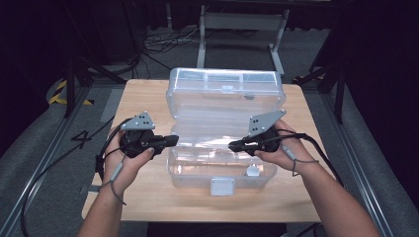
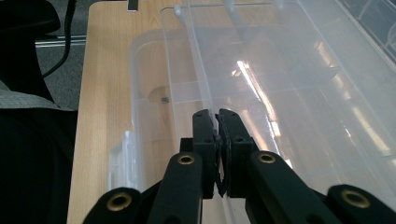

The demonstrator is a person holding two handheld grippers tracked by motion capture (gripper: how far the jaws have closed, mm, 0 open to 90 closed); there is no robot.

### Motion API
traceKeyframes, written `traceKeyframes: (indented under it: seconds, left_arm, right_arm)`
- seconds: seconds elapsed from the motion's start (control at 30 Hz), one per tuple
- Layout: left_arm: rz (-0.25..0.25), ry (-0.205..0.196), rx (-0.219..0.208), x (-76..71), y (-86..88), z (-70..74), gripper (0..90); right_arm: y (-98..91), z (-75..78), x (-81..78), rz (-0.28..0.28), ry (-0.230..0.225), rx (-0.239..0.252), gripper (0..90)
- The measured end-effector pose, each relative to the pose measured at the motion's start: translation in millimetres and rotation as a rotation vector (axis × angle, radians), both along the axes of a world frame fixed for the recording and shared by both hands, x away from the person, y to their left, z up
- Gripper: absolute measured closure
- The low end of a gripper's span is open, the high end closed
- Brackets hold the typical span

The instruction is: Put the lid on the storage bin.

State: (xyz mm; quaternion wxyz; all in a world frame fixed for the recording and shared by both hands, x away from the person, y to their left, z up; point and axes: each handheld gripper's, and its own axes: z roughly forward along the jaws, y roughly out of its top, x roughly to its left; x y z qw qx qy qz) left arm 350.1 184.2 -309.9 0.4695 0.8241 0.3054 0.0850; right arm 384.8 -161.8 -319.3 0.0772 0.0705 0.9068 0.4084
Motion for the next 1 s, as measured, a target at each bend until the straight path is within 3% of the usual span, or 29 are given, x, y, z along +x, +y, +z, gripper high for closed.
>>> traceKeyframes:
  seconds: [0.43, 0.63, 1.0]
  left_arm:
    - [0.039, -0.037, -0.067, 11.4, 3.1, 12.9, 89.8]
    - [0.051, -0.045, -0.072, 15.7, 2.1, 15.2, 89.8]
    - [0.130, -0.062, -0.056, 18.8, 2.0, 13.7, 89.6]
  right_arm:
    - [-0.2, -1.7, -1.5, -0.004, 0.001, 0.007, 86.8]
    - [-0.7, -2.1, -2.1, -0.003, -0.001, 0.007, 86.7]
    - [-1.7, -4.4, -4.4, -0.006, 0.000, 0.018, 86.6]
